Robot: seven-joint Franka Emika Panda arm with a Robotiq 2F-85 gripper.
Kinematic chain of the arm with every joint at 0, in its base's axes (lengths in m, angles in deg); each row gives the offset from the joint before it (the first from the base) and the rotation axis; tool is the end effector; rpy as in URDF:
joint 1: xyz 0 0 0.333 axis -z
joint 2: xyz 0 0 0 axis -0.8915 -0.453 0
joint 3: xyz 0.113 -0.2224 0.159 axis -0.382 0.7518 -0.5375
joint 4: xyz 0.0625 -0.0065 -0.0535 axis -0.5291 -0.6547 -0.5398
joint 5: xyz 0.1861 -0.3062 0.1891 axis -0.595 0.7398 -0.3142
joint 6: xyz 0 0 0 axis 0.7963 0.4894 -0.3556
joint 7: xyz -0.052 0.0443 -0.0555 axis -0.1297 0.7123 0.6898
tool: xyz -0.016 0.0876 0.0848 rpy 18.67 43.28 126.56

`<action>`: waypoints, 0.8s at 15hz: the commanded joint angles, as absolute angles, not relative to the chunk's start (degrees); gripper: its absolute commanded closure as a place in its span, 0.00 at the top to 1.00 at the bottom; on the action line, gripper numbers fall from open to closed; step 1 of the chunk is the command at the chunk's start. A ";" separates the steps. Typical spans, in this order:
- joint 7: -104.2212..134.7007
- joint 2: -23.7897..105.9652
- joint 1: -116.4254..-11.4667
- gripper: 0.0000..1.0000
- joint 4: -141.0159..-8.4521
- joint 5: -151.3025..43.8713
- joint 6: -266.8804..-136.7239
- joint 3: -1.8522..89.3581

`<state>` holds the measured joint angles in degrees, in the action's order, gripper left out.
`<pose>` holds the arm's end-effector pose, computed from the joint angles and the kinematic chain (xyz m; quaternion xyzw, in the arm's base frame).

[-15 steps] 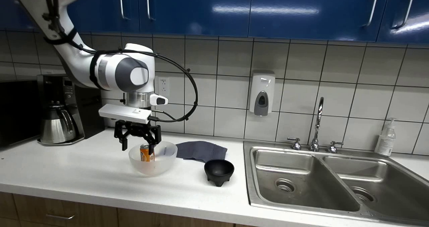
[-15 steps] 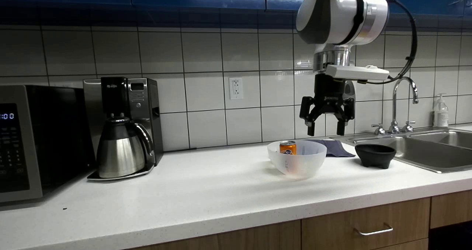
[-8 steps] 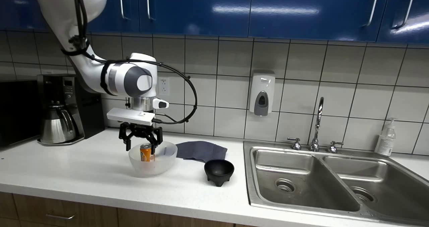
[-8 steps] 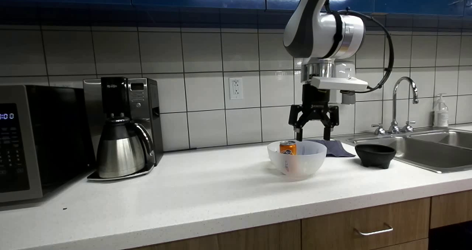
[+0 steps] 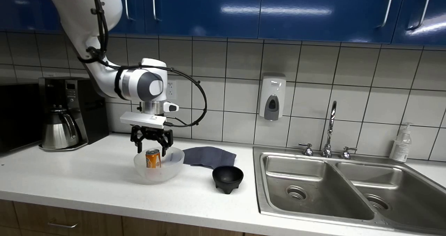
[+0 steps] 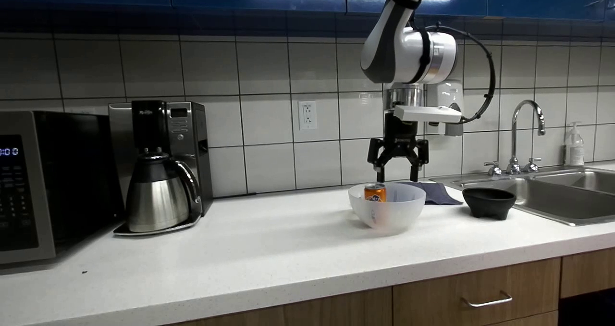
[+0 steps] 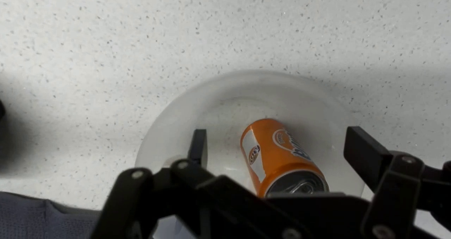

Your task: Take the soda can out of the bowl

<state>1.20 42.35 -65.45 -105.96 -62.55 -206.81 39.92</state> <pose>0.5692 0.0238 0.2308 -0.9974 -0.0631 -0.0086 0.0329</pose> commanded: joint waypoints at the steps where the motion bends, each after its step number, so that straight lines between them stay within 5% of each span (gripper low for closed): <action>1: 2.01 38.73 -64.72 1.00 -101.18 -61.28 -204.84 38.74; 12: 2.69 30.17 -65.06 1.00 -93.86 -60.72 -204.81 37.79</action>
